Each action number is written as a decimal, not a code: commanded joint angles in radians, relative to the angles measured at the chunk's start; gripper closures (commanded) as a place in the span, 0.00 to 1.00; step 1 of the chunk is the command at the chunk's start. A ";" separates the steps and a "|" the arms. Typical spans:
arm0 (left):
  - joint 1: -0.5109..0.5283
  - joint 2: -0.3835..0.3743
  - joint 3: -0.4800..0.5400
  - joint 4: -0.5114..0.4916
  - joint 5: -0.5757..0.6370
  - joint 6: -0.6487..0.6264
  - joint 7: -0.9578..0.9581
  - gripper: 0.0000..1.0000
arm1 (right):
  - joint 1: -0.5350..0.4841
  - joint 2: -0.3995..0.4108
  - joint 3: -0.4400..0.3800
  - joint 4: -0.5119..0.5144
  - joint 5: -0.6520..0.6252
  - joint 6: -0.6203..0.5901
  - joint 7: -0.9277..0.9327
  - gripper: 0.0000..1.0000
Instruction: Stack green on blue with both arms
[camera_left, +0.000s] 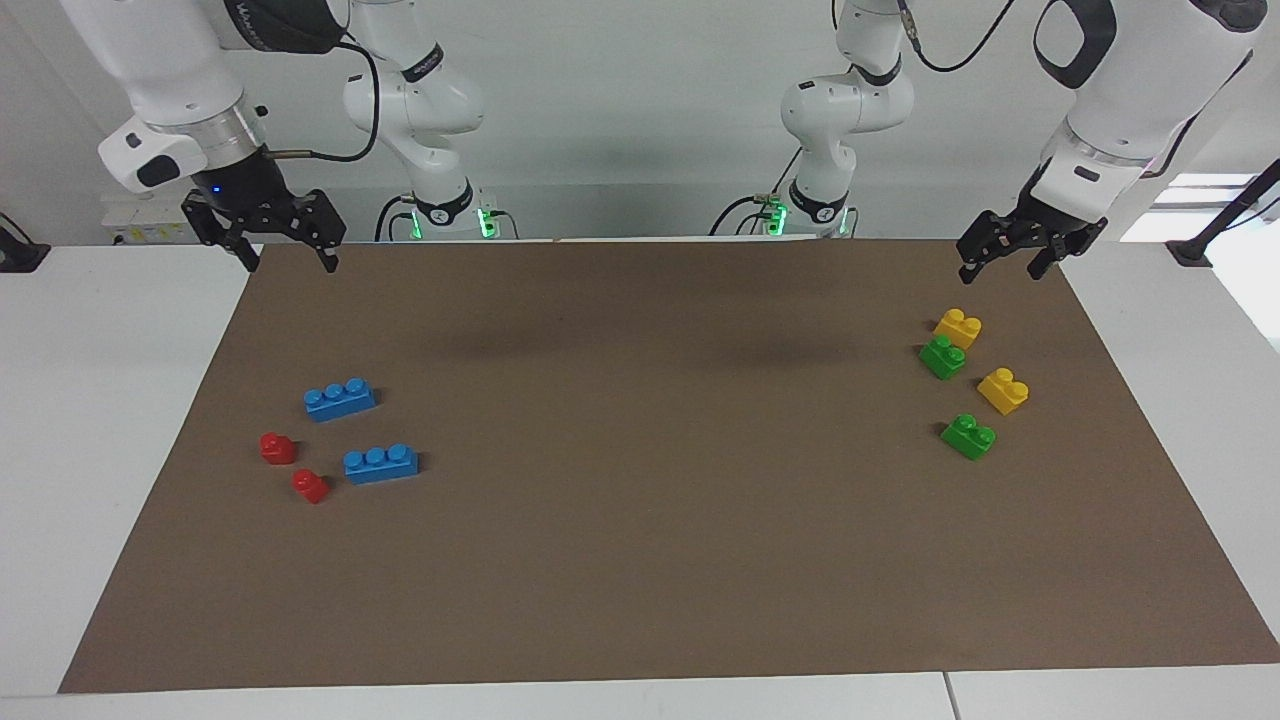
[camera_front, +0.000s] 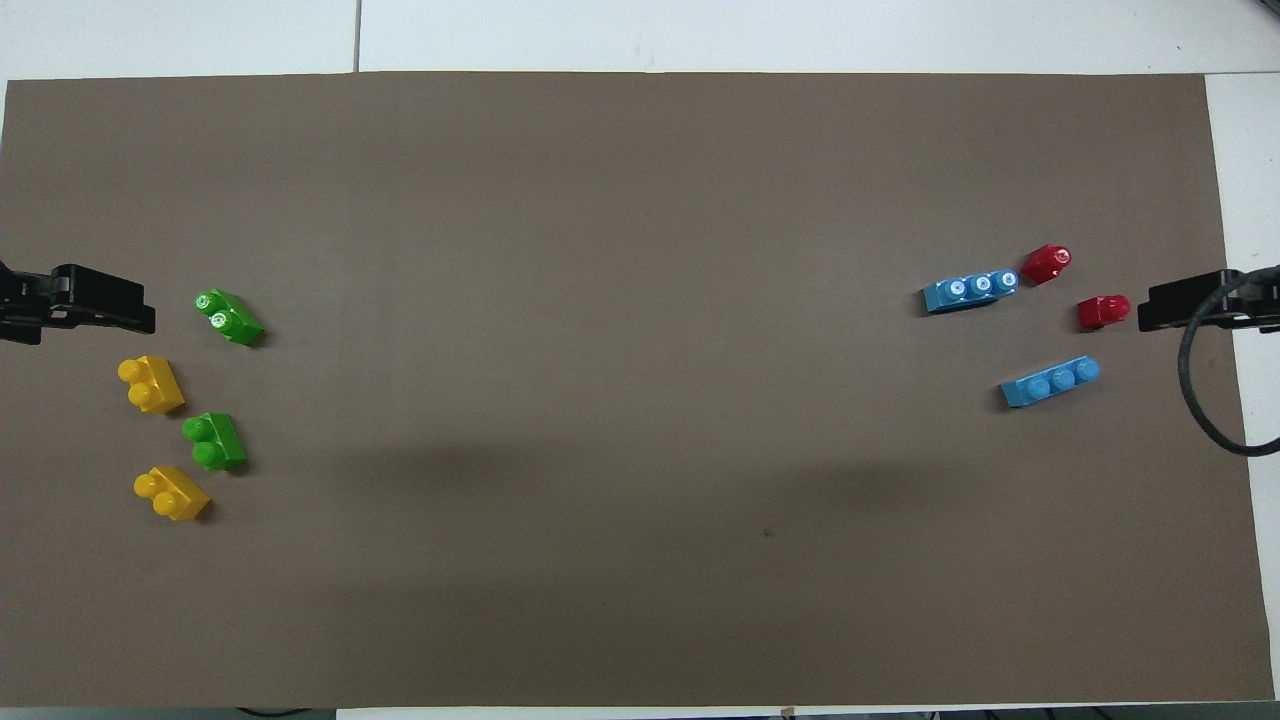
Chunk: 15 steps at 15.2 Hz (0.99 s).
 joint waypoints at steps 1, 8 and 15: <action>0.004 -0.040 0.002 -0.042 -0.013 -0.018 0.013 0.00 | -0.051 0.005 0.002 0.001 0.056 0.043 0.062 0.00; 0.006 -0.061 0.004 -0.087 -0.013 0.006 -0.057 0.00 | -0.094 0.097 -0.006 0.035 0.209 0.043 0.471 0.01; 0.030 -0.146 0.007 -0.338 -0.015 0.204 -0.348 0.00 | -0.128 0.329 -0.007 0.197 0.340 -0.033 0.791 0.03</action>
